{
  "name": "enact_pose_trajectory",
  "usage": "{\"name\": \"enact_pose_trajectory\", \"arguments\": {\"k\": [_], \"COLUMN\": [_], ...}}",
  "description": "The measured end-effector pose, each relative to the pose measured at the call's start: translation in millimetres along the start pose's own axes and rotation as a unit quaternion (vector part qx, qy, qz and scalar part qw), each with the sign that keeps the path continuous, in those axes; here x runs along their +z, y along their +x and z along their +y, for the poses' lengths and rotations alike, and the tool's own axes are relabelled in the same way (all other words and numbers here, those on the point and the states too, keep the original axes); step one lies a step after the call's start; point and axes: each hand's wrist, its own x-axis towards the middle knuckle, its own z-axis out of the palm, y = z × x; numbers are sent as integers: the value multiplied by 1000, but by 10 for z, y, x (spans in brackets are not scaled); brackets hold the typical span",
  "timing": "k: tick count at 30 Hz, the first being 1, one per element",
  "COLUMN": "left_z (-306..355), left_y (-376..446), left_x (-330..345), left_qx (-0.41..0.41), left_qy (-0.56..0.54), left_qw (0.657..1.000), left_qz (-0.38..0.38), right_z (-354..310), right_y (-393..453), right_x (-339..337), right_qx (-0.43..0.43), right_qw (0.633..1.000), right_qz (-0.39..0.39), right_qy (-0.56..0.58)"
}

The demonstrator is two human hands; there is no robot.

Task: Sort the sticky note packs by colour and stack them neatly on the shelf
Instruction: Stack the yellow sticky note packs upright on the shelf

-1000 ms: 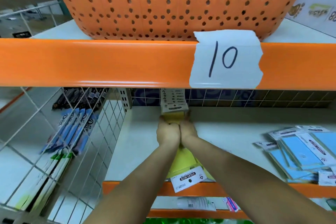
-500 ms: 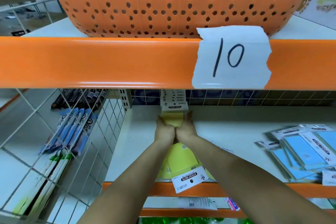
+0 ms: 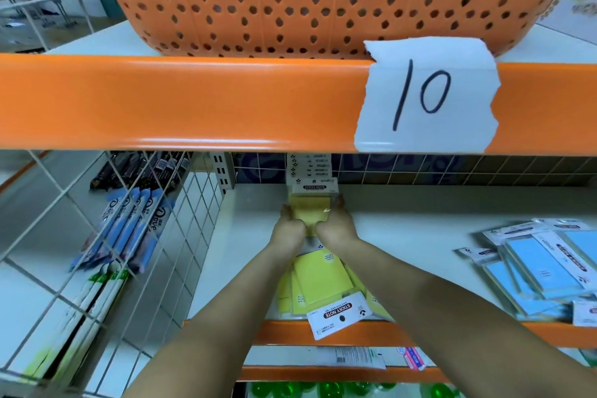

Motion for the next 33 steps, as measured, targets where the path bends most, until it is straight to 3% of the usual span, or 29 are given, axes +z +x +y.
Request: {"name": "enact_pose_trajectory", "arguments": {"k": [5,10,12,20,28,33], "left_z": [43,44,40,26,75,91], "left_y": [-45,-69,-72,-53,-117,-218], "left_x": [37,-3,-15,-74,-105,-185], "left_qx": [-30,-27,-21,-10,-5,-5], "left_qy": [-58,-47,-28,57,49,85], "left_qw": [997,997,998,998,999,996], "left_qz": [-35,-49,-53,-32,-20,34], "right_z": [-83,-109,-107,-94,-56,-6], "right_y": [-46,-84,-126,-153,-148,-211], "right_x": [63,60,4,-150,-260,-402], "right_qx": [3,19,8,-21,0,-34], "right_qw": [999,994,996,997,998,999], "right_qz": [-43,-66,-73,-61,-56,-27], "right_qy": [23,86,48,38,43,-2]}}
